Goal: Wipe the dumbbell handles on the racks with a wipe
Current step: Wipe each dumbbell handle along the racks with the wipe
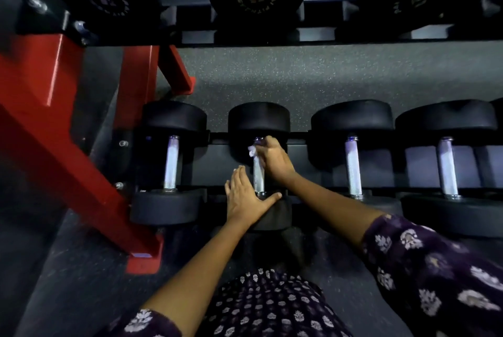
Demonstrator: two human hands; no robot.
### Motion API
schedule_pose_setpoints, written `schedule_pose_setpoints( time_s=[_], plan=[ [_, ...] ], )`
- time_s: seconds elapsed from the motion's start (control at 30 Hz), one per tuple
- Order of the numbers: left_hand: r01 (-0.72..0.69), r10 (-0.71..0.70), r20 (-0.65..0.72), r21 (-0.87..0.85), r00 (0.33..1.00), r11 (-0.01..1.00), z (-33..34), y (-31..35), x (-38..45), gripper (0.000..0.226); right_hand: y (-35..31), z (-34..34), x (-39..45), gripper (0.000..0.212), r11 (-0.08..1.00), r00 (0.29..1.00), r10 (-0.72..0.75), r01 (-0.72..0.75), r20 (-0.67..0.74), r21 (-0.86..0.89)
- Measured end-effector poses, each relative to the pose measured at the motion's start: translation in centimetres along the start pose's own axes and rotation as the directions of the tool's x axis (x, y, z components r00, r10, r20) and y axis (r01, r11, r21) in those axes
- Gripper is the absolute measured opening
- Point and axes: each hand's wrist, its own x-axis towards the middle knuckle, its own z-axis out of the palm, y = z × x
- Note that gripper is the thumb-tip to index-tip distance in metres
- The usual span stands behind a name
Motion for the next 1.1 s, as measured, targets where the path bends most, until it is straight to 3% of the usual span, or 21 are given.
schedule_pose_setpoints(
  time_s=[0.03,0.13,0.2,0.27,0.33,0.37,0.43,0.5,0.57,0.63,0.73,0.93,1.03,1.1],
  plan=[
    [0.001,-0.001,0.001,0.004,1.000,1.000,0.0,0.0,-0.1,0.119,0.1,0.0,-0.6,0.036,0.976,0.990,-0.139,0.137,0.002,-0.170],
    [-0.002,0.002,0.012,0.002,1.000,1.000,-0.2,0.1,-0.2,0.118,0.5,0.4,-1.0,0.032,0.884,0.923,-0.384,0.373,0.016,-0.282],
    [0.003,-0.003,0.019,0.011,1.000,1.000,-0.4,0.2,-0.1,0.118,1.2,-0.7,0.8,0.027,0.812,0.901,-0.428,0.419,0.073,-0.405],
    [0.035,-0.037,0.030,0.062,0.999,0.997,-0.6,0.5,-0.3,0.118,-0.1,-1.9,1.3,0.009,0.818,0.918,-0.382,0.388,0.102,-0.424],
    [0.069,-0.073,0.030,0.116,0.997,0.991,-0.8,0.8,-0.6,0.120,-1.3,-1.4,0.7,0.008,0.836,0.908,-0.392,0.419,0.148,-0.354],
    [0.077,-0.082,0.031,0.126,0.996,0.989,-0.9,0.9,-0.7,0.120,-1.9,-1.3,0.4,0.008,0.857,0.892,-0.385,0.441,0.236,-0.268],
    [0.081,-0.086,0.034,0.127,0.996,0.989,-1.0,1.0,-0.8,0.120,-2.4,-1.1,0.2,0.019,0.942,0.931,-0.247,0.295,0.267,-0.158],
    [0.079,-0.086,0.050,0.123,0.995,0.989,-1.1,0.9,-0.7,0.119,-2.5,-1.6,0.7,0.022,0.986,0.989,-0.089,0.070,0.121,0.152],
    [0.080,-0.085,0.048,0.107,0.995,0.991,-1.1,0.8,-0.6,0.118,-1.4,-1.6,1.1,0.020,0.930,0.994,0.059,-0.020,-0.095,0.368],
    [0.077,-0.082,0.047,0.100,0.996,0.992,-1.1,0.8,-0.7,0.118,-0.6,-1.5,0.3,0.019,0.970,0.999,0.017,-0.005,-0.044,0.244],
    [0.077,-0.082,0.056,0.093,0.995,0.993,-1.0,0.8,-0.6,0.117,0.8,-1.0,-1.5,0.016,0.973,0.976,-0.218,0.219,0.019,-0.079],
    [0.071,-0.075,0.050,0.072,0.996,0.995,-0.9,0.6,-0.5,0.114,-0.3,0.0,-1.1,0.025,0.865,0.902,-0.427,0.430,0.068,-0.260],
    [0.067,-0.071,0.049,0.072,0.996,0.995,-0.9,0.6,-0.5,0.117,-0.8,-0.6,0.1,0.022,0.927,0.945,-0.319,0.328,0.079,-0.184],
    [0.075,-0.078,0.062,0.063,0.995,0.995,-0.8,0.5,-0.4,0.119,-0.7,-0.2,0.0,0.023,0.911,0.945,-0.320,0.327,0.069,-0.251]
  ],
)
